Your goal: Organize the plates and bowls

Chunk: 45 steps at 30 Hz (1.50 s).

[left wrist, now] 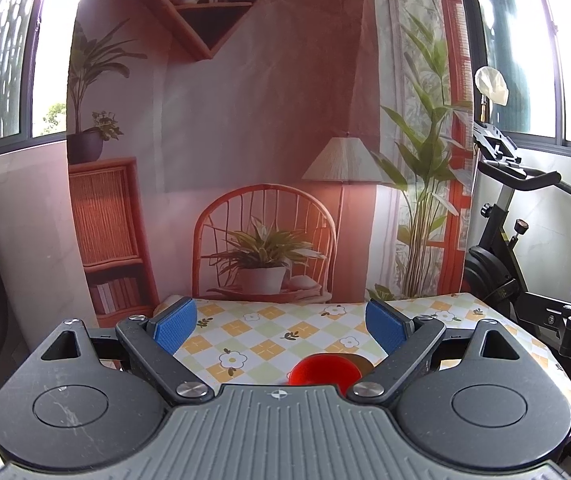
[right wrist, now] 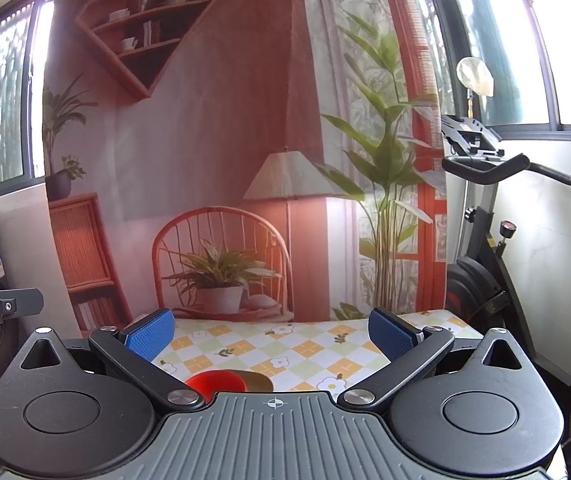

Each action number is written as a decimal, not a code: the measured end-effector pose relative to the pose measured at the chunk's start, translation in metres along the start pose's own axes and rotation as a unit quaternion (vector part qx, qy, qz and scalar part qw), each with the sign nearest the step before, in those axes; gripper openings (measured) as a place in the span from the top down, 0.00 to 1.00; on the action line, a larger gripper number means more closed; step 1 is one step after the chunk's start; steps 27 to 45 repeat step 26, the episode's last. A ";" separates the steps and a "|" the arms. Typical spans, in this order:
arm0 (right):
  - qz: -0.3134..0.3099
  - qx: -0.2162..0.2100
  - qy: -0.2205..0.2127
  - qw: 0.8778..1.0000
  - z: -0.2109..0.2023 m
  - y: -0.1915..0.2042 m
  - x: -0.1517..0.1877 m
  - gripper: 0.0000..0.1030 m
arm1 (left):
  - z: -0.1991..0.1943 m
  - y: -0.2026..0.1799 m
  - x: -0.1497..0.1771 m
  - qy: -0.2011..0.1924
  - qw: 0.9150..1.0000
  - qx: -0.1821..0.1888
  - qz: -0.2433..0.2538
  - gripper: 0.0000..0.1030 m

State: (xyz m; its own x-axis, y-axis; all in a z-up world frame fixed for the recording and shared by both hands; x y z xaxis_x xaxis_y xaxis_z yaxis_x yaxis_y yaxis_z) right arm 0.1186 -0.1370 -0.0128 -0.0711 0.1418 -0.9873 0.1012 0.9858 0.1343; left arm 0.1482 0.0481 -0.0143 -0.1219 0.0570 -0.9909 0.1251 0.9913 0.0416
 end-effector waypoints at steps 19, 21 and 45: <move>0.001 -0.001 0.002 1.000 -0.002 -0.004 0.000 0.00 | 0.000 -0.001 0.000 0.002 1.000 -0.002 -0.003 0.10; 0.001 -0.001 0.002 1.000 -0.001 -0.004 0.000 0.00 | 0.000 -0.001 0.000 0.002 1.000 -0.002 -0.003 0.10; 0.002 -0.001 0.003 1.000 -0.002 -0.005 0.001 0.00 | 0.000 -0.001 0.000 0.003 1.000 -0.003 -0.005 0.10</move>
Point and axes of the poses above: each gripper's, at about its wrist camera, not at the fingertips, and z roughly the way its jaws point, y to its left, x to its underside, the point moved 6 cm from there along z, roughly the way its jaws point, and after that the axes turned 11 degrees about -y, right-handed, at the moved point
